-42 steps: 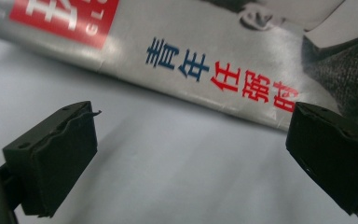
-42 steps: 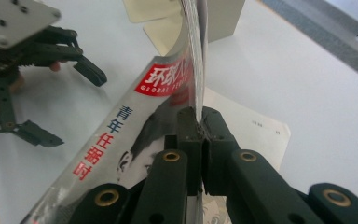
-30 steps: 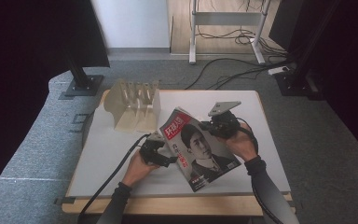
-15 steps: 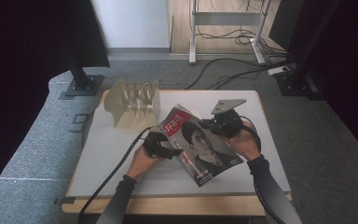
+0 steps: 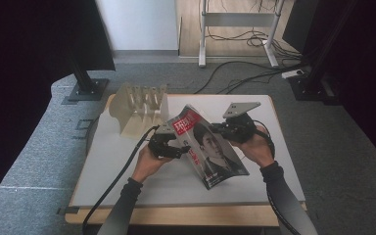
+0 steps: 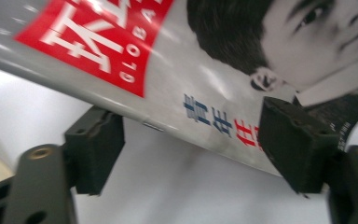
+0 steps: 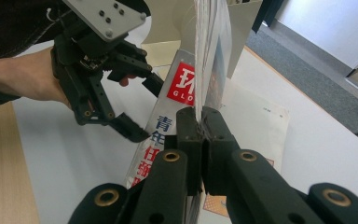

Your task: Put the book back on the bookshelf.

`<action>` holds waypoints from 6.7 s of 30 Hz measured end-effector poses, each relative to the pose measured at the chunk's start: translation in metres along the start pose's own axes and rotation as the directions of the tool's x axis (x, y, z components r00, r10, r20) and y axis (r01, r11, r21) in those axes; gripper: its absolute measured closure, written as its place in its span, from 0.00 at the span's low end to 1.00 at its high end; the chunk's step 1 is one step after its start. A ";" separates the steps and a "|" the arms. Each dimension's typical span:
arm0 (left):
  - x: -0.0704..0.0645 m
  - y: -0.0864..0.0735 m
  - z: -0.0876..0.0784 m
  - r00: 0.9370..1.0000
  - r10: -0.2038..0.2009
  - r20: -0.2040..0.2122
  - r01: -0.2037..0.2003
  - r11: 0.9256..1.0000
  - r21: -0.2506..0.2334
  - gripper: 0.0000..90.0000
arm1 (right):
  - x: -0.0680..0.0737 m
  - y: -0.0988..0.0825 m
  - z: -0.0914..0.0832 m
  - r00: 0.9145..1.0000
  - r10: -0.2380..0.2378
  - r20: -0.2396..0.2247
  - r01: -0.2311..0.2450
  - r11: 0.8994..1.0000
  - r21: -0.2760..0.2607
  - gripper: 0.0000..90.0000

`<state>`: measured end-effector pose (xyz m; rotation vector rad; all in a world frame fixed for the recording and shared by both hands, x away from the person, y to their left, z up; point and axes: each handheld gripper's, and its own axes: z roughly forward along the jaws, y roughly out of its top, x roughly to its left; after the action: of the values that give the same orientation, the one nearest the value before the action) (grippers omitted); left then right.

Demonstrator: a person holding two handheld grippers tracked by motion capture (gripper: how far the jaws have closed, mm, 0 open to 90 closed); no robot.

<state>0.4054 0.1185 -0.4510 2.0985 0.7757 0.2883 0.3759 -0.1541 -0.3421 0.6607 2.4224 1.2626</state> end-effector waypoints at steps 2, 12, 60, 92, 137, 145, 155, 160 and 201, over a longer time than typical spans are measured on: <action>0.003 0.005 -0.002 1.000 -0.001 -0.029 0.001 1.000 -0.004 0.33 | -0.001 0.000 -0.001 1.000 0.004 -0.002 -0.004 1.000 -0.005 0.96; 0.010 0.020 -0.014 0.997 -0.046 -0.065 0.044 0.998 -0.037 0.64 | -0.006 -0.005 -0.004 1.000 0.020 -0.011 -0.020 1.000 -0.019 0.96; -0.024 0.064 -0.035 0.974 0.203 -0.104 -0.203 0.979 0.015 0.89 | -0.035 -0.064 -0.014 0.988 0.125 0.090 -0.119 0.990 -0.070 0.95; 0.003 0.050 -0.084 0.996 0.082 0.026 -0.082 0.996 -0.030 0.97 | -0.031 -0.156 0.023 0.954 0.218 0.203 -0.233 0.971 0.051 0.22; 0.054 -0.014 -0.230 0.968 -0.130 -0.217 0.103 0.986 -0.132 0.97 | -0.019 -0.202 0.051 0.920 0.272 0.281 -0.322 0.935 0.147 0.00; 0.070 -0.023 -0.247 0.932 -0.181 -0.314 0.136 0.978 -0.159 0.97 | -0.019 -0.202 0.051 0.920 0.273 0.281 -0.323 0.935 0.147 0.00; 0.097 -0.019 -0.235 0.896 -0.237 -0.376 0.178 0.967 -0.184 0.97 | -0.019 -0.202 0.051 0.920 0.273 0.281 -0.322 0.935 0.147 0.00; 0.110 -0.012 -0.218 0.886 -0.250 -0.390 0.181 0.962 -0.204 0.97 | -0.019 -0.202 0.051 0.920 0.273 0.280 -0.322 0.935 0.148 0.00; 0.142 -0.014 -0.177 0.887 -0.315 -0.338 0.262 0.946 -0.192 0.97 | -0.019 -0.202 0.051 0.920 0.272 0.281 -0.322 0.935 0.147 0.00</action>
<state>0.4281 0.3279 -0.3651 1.7837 1.2385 0.5622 0.3669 -0.2306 -0.5365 1.2103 2.3018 0.9774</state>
